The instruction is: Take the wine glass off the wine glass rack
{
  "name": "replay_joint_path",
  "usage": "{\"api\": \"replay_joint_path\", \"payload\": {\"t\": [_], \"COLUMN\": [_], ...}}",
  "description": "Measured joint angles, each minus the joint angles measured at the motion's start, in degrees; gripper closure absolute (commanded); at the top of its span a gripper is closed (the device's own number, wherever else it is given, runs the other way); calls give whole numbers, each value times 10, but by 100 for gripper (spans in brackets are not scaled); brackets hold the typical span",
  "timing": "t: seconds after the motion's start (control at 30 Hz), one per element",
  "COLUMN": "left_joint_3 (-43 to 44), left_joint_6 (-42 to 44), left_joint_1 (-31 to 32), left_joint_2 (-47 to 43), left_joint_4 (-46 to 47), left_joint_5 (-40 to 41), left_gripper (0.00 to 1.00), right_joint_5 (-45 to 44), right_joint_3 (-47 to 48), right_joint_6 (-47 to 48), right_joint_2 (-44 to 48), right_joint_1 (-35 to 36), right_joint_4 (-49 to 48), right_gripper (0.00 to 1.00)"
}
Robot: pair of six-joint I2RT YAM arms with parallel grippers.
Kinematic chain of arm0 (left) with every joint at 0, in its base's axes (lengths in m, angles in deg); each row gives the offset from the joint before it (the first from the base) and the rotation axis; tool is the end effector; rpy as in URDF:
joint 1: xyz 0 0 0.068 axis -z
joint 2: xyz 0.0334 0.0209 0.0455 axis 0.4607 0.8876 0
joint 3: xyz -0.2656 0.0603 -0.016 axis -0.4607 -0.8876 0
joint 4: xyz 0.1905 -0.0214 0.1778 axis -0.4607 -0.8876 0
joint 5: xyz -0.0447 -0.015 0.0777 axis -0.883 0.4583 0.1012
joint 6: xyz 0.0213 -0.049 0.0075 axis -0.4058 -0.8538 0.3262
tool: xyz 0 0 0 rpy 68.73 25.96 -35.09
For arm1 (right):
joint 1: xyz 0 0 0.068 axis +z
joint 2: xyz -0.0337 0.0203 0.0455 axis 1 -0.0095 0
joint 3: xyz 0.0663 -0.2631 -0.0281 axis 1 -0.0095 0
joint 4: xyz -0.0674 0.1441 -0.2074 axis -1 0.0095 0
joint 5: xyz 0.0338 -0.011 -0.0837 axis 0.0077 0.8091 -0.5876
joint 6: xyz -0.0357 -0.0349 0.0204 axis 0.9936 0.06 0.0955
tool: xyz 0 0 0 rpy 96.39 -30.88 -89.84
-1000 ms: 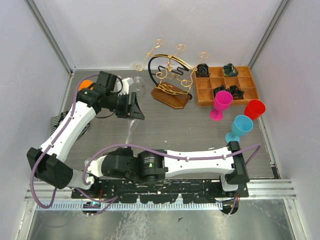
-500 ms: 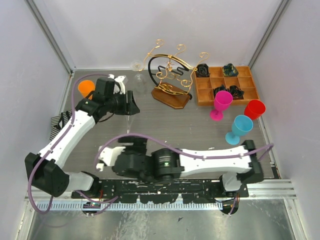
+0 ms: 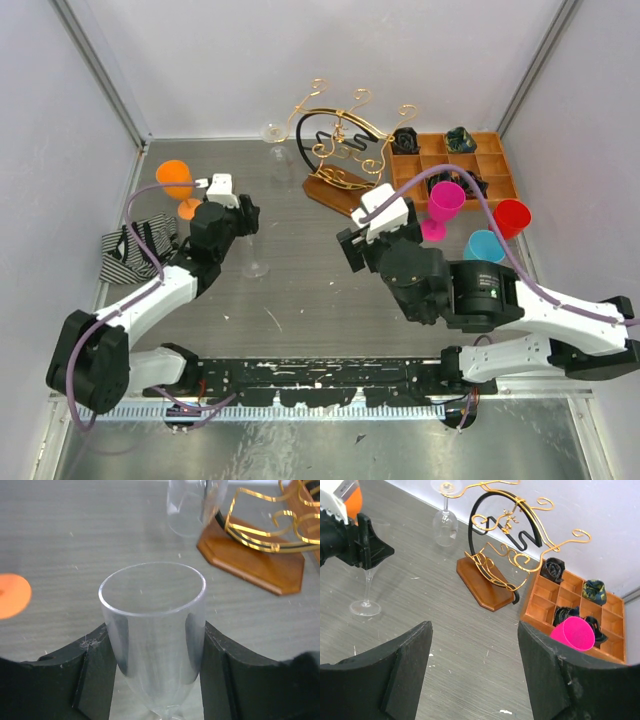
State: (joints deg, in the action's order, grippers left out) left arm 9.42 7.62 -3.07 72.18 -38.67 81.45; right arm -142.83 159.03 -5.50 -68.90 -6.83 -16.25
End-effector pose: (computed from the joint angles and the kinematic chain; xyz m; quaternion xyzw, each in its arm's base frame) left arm 0.2470 -0.1047 0.2494 0.0191 0.8033 -0.1230 0.5824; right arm 0.0553 0.1875 0.4613 -0.2507 0.7225 0.0271 0.6437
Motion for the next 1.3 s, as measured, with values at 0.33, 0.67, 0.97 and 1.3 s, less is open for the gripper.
{"api": "replay_joint_path", "payload": {"t": [0.33,0.67,0.97,1.3], "left_joint_3": [-13,-40,-42,-62], "left_joint_6": [127,283,276,257], "left_joint_1": [49,108,110,110], "left_joint_2": [85,264,277,285], "left_joint_4": [288,559,621,632], "left_joint_5": [168,351,393,407], "left_gripper": [71,62,44,21], "right_joint_5": [-10,-17,-18,-12], "right_joint_3": [-38,-58,-61,-68], "right_joint_6": [-29,-14,4,17], "right_joint_2": [23,52,62,61], "right_joint_1": [-42,-65,-81,-94], "right_joint_4": [-1,-2,-12,-25], "right_gripper": [27,27,28,28]}}
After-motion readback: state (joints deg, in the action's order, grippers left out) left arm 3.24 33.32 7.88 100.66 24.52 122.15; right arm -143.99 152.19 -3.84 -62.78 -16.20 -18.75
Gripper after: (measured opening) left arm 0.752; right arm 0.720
